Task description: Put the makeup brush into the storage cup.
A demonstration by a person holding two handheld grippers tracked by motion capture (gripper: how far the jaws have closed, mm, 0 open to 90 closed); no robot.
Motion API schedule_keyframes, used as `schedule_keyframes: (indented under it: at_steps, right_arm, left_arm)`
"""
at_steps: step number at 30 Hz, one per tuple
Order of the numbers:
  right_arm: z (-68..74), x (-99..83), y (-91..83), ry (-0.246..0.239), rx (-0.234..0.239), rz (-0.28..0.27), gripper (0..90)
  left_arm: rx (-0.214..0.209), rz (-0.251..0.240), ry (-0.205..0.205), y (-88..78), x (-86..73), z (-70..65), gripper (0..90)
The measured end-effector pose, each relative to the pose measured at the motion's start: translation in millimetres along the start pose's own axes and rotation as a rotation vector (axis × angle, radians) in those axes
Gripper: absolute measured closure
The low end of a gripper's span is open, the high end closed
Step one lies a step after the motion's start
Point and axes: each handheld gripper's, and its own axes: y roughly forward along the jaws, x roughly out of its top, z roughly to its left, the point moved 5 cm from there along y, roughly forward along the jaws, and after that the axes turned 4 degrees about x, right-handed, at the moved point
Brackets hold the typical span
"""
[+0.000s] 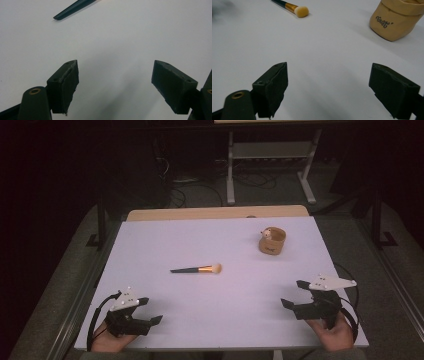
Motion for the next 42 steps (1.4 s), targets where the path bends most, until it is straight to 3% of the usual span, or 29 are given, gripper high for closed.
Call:
schedule_keyframes:
  at_steps: [5, 11, 16, 22, 30, 32, 42]
  right_arm:
    - [0.8, 1.2, 1.9, -0.002, 0.008, 0.002, 14.7]
    - [-0.7, 1.5, 2.1, 0.006, 0.013, 0.002, 14.7]
    - [-1.8, 4.2, 0.7, 0.007, 0.012, -0.013, 14.7]
    - [-1.7, 5.0, 2.8, -0.003, 0.014, -0.007, 14.7]
    - [-3.3, 5.5, 4.2, 0.007, 0.017, -0.003, 14.7]
    - [-3.2, 5.7, 4.8, 0.001, 0.018, -0.001, 14.7]
    - [-2.7, 8.4, 7.2, -0.003, 0.025, -0.001, 14.7]
  left_arm:
    - [0.005, 0.008, 0.005, 1.8, 1.6, 2.1, 21.8]
    - [-0.017, 0.011, 0.01, 6.2, 6.8, 2.6, 21.8]
    - [-0.031, 0.028, 0.058, 10.0, 18.2, 4.8, 22.4]
    - [-0.052, 0.039, 0.072, 15.2, 27.4, 11.5, 22.1]
    - [-0.079, 0.063, 0.138, 22.4, 52.4, 22.1, 22.2]
    - [-0.081, 0.077, 0.171, 27.2, 61.3, 26.5, 22.6]
    - [-0.094, 0.095, 0.216, 41.2, 81.9, 35.6, 24.6]
